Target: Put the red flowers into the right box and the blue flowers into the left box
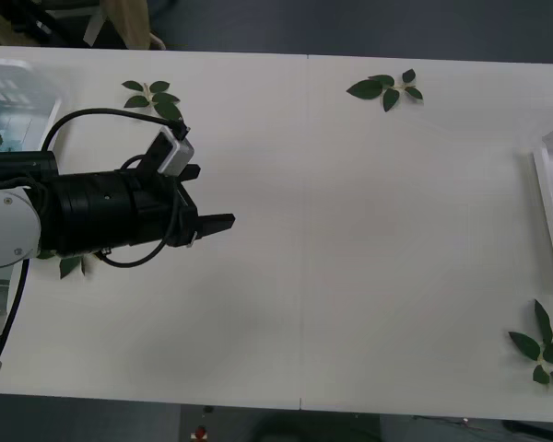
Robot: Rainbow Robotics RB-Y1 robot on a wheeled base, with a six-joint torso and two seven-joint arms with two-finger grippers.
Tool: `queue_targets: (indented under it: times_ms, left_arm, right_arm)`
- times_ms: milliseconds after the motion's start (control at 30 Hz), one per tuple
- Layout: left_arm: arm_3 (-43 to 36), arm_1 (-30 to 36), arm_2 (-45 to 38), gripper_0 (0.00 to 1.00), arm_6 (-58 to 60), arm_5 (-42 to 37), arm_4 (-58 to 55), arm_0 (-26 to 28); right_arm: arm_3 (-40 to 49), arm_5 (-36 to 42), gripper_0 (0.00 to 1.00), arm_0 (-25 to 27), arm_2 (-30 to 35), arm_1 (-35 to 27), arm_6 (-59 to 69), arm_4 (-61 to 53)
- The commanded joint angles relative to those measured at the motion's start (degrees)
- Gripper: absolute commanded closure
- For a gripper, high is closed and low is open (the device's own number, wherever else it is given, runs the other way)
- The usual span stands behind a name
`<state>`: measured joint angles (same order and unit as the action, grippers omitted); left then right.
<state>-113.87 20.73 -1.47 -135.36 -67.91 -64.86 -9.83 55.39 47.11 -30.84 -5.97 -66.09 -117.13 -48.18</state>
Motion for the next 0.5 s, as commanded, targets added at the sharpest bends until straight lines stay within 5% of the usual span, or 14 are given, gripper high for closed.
queue_targets:
  times_ms: [33, 267, 300, 367, 467, 500]
  left_arm:
    - [-2.0, 1.1, -0.3, 0.0, 1.9, 0.3, -0.5, -1.4]
    - [-2.0, 1.1, -0.3, 0.0, 1.9, 0.3, -0.5, -1.4]
    - [-2.0, 1.1, -0.3, 0.0, 1.9, 0.3, -0.5, -1.4]
    - [-2.0, 1.1, -0.3, 0.0, 1.9, 0.3, -0.5, -1.4]
    - [-2.0, 1.1, -0.3, 0.0, 1.9, 0.3, -0.5, -1.4]
    - [-2.0, 1.1, -0.3, 0.0, 1.9, 0.3, -0.5, -1.4]
  right_arm:
    - [-0.6, -0.2, 1.0, -1.6, 0.6, -0.7, -1.6, 0.4]
    - [-0.6, 0.4, 0.98, -1.6, 0.5, -0.5, -1.9, 0.5]
    - [-0.6, 0.4, 0.9, -1.7, 0.5, -0.5, -2.0, 0.5]
    - [-0.6, 0.4, 0.47, -1.7, 0.5, -0.5, -2.0, 0.1]
    - [-0.6, 0.4, 0.22, -1.7, 0.5, -0.5, -2.6, -0.5]
    - [-0.6, 0.4, 0.2, -1.7, 0.4, -0.5, -2.7, -0.5]
